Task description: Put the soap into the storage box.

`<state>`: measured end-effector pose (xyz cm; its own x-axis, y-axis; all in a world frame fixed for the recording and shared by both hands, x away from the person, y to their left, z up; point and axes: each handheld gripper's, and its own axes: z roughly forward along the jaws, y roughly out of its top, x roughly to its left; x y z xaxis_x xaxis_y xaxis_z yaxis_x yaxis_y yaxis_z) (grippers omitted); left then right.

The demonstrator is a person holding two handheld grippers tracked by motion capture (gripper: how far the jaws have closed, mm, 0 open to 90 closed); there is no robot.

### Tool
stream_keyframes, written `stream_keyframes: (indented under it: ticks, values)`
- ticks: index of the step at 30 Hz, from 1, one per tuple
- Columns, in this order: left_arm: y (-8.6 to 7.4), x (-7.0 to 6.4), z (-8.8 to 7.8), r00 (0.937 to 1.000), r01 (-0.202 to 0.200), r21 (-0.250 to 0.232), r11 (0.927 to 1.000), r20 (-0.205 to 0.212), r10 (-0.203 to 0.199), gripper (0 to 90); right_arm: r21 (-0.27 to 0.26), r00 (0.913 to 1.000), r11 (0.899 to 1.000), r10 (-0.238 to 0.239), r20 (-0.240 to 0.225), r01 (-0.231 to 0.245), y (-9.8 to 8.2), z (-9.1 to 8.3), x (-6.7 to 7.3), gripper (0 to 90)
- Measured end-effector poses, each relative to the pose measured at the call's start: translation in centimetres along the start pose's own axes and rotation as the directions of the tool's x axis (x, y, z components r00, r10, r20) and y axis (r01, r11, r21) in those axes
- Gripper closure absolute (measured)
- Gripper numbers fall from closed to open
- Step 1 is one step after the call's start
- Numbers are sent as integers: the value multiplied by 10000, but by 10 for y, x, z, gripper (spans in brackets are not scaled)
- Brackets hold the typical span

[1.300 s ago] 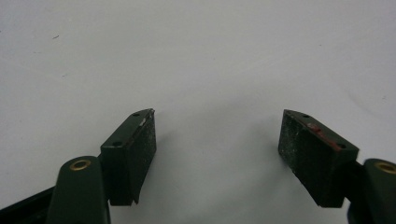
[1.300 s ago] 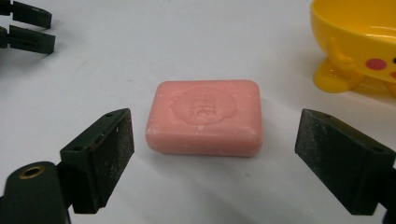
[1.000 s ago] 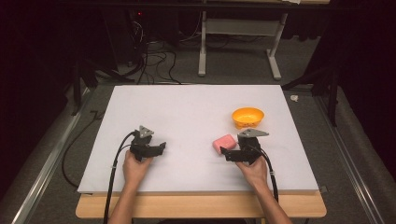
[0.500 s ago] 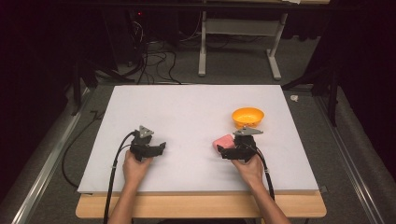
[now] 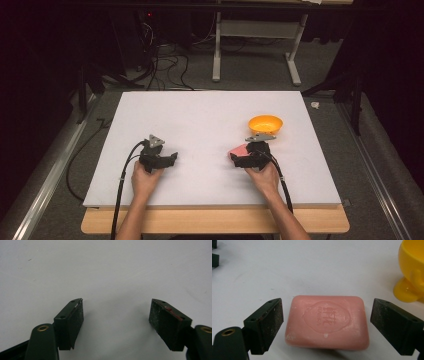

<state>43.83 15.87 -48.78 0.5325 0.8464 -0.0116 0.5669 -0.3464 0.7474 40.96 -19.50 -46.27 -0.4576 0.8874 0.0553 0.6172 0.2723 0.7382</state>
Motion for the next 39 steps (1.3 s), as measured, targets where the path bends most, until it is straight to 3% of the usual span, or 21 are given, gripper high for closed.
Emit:
stream_keyframes:
  ticks: [16,39]
  values:
    - [0,0,0,10000,3,1,10000,1,-3,281,745,9999,9972,-111,108,103,-6,17,2,118]
    - [0,0,0,10000,0,1,10000,0,0,281,716,9991,9970,-319,288,297,-10,18,4,136]
